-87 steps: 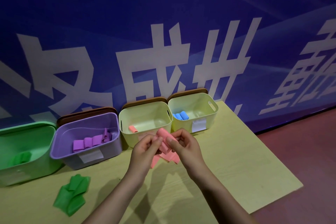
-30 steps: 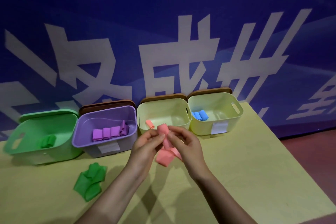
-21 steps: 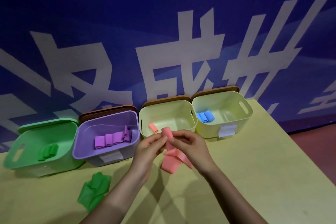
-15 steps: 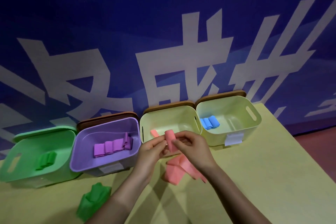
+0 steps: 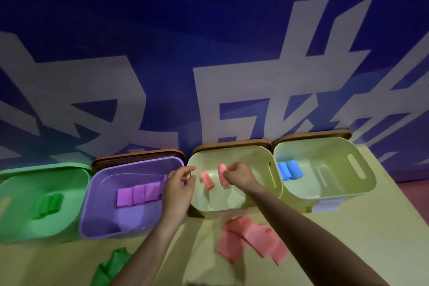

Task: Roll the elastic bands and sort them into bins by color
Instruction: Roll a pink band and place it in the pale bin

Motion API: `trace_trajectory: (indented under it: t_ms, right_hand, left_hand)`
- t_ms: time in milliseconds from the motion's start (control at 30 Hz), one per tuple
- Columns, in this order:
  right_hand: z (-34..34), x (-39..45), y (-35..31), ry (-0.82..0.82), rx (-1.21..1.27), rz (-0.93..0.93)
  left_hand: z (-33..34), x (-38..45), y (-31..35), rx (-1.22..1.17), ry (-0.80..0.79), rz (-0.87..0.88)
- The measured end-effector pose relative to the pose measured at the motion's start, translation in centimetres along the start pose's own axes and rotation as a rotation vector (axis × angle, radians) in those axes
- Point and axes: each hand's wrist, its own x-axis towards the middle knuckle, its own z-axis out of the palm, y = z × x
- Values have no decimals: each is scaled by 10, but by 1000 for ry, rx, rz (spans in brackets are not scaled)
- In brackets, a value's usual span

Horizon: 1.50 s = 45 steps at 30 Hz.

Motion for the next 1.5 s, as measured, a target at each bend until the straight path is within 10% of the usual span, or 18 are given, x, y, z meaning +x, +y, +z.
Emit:
trace_trajectory:
  t_ms: [1500]
  right_hand:
    - [42, 62, 25, -126, -266, 133]
  left_hand:
    - [14, 15, -40, -84, 97, 89]
